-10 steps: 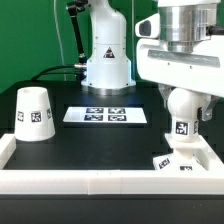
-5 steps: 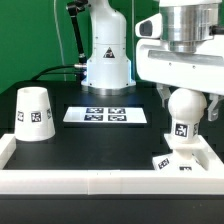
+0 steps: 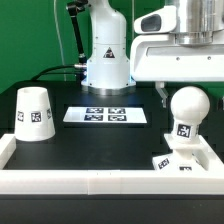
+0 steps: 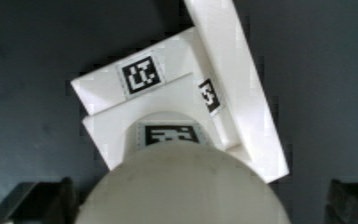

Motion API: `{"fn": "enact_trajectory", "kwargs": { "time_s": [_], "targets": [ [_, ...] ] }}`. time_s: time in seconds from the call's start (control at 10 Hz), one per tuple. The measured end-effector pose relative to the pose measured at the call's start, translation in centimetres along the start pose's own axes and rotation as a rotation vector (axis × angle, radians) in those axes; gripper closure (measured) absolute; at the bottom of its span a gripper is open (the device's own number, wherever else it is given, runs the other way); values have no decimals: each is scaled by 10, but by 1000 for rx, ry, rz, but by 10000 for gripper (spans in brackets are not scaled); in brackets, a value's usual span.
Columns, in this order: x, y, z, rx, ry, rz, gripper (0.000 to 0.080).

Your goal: Assemble lamp

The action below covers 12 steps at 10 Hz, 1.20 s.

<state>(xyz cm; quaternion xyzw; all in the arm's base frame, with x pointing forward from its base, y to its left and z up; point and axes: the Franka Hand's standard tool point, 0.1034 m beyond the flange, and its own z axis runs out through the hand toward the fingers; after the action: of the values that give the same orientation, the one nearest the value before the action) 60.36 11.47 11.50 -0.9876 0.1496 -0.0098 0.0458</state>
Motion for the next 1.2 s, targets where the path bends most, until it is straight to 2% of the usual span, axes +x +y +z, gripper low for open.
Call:
{"fn": "enact_trajectory", "kwargs": {
  "time_s": [0.7,0.9,1.2],
  "targets": [
    [4,8,3,-6,26,-605,101],
    [7,10,5,-26,71,-839,101],
    [9,12,4,-61,63,-1164,101]
  ]
}}
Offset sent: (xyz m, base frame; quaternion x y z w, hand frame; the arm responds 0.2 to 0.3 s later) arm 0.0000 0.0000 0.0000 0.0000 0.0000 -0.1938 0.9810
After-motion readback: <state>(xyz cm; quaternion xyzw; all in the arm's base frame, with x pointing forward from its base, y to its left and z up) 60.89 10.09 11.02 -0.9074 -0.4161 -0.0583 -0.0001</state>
